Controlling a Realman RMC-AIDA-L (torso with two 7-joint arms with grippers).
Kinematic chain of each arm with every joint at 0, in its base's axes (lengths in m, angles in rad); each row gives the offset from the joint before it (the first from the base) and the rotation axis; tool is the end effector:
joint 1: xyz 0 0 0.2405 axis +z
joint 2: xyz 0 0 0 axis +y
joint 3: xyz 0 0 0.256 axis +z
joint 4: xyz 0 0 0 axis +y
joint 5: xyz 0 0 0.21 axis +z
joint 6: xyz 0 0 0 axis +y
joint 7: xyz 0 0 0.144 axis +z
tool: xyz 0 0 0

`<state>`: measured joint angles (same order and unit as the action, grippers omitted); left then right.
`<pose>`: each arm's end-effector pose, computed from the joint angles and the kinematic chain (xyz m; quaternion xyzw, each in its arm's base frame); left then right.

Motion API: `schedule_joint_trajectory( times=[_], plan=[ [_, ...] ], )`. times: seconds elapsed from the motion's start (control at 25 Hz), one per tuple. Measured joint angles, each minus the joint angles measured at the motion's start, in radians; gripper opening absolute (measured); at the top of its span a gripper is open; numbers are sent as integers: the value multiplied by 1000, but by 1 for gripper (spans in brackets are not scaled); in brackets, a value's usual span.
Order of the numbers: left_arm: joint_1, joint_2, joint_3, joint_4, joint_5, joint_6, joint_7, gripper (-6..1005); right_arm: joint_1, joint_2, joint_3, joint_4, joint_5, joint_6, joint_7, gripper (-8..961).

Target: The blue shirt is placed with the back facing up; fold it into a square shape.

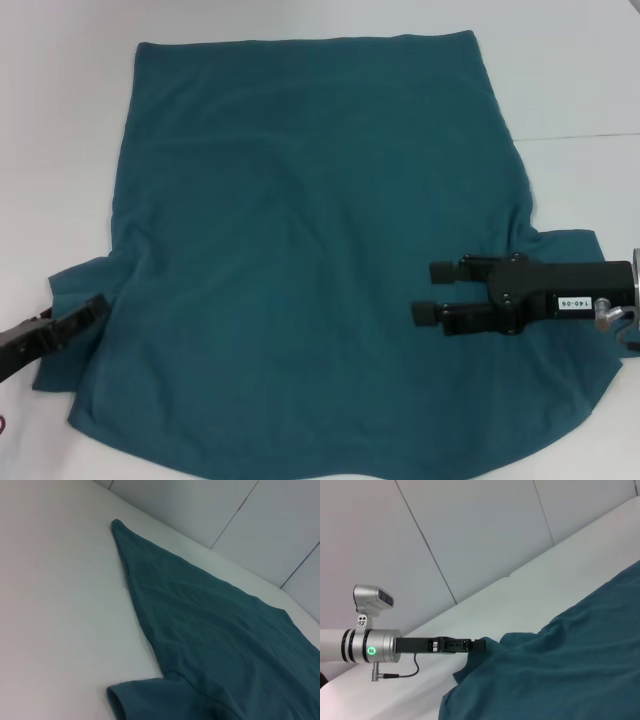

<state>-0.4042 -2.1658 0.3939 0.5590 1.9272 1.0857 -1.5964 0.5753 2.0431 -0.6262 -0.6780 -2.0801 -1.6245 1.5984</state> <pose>-0.3603 0.3197 -0.0023 -0.7220 -0.5221 -0.2857 0.3528 0.2577 0.3388 0.0190 -0.9237 0.2884 0.2341 0.0937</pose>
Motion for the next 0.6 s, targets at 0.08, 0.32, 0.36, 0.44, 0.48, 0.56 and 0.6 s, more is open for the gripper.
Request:
schedule_joint_trajectory(
  times=[0.08,0.32,0.36,0.44,0.48,0.56,0.6],
  plan=[
    [-5,1,0,-2,-3,0,1,767,-1,0,2,0,0,0,0,907],
    [-22,1,0,-7,-1,-12,1,743,-3,0,3,0,-1,0,0,904],
    [-24,1,0,-8,0,-15,1,739,-3,1,3,0,-1,0,0,904],
    [-32,2,0,-15,2,-30,1,730,-4,1,3,0,-2,0,0,903],
    [-32,2,0,-16,2,-33,1,726,-4,1,3,0,-2,0,0,902],
    [-36,3,1,-18,5,-51,1,718,-5,2,3,0,-3,0,0,902],
    [-37,3,2,-19,5,-61,0,714,-5,2,3,0,-3,0,0,901]
  ],
)
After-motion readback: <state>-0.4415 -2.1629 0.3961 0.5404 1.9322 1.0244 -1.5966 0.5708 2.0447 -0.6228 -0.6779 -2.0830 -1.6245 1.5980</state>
